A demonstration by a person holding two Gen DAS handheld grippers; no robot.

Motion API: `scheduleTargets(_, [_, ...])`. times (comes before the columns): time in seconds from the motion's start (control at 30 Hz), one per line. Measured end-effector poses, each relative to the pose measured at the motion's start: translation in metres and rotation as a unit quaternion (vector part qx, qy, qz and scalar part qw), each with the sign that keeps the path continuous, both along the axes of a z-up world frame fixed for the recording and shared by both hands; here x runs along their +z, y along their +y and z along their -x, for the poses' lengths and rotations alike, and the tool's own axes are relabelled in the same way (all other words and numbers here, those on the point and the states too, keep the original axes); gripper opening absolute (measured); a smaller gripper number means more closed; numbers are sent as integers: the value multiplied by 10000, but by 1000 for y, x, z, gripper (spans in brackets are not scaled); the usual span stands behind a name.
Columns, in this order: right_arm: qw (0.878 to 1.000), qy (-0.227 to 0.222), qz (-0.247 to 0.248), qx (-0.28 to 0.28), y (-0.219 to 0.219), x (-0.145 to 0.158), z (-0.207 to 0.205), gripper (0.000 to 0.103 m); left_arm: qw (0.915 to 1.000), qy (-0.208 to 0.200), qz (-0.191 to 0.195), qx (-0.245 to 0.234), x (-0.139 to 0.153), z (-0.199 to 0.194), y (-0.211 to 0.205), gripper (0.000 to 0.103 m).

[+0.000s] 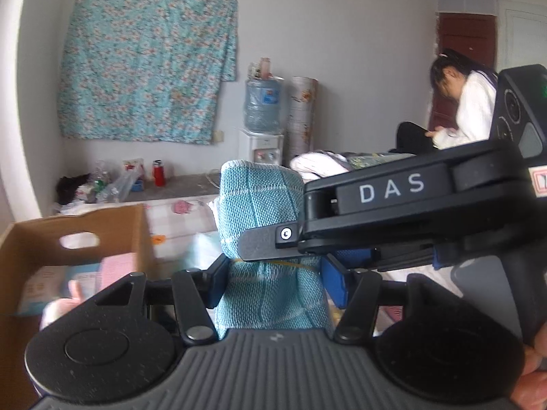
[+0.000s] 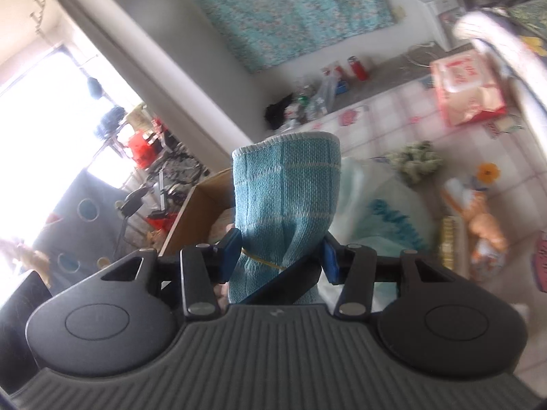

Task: Organize soft objects
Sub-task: 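Carry the blue towel with the right gripper into the cardboard box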

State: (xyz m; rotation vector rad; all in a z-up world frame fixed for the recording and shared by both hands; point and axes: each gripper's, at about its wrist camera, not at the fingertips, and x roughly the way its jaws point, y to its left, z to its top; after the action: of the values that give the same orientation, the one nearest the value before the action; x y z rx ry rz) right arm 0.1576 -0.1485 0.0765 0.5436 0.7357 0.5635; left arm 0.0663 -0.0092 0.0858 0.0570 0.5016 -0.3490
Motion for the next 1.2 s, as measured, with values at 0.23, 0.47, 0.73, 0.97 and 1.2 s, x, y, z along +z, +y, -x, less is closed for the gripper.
scheduleTargets(0.23, [9927, 127, -108, 1191, 110, 19, -32, 47, 9964, 175, -8, 829, 19, -2, 89, 59])
scheduleTargets(0.47, [9771, 677, 6, 2018, 223, 9, -62, 45, 9833, 655, 4, 1700, 8, -20, 165, 60])
scheduleTargets(0.73, [9675, 1356, 111, 2131, 286, -27, -104, 45, 9714, 960, -499, 2115, -19, -57, 199, 63])
scheduleTargets(0.97, [9572, 2094, 69, 1995, 319, -85, -149, 43, 9616, 1016, -1107, 2298, -38, -61, 207, 80])
scheduleTargets(1.2, [9633, 1740, 420, 2002, 325, -76, -146, 44, 9620, 1092, -882, 2344, -44, -52, 222, 80])
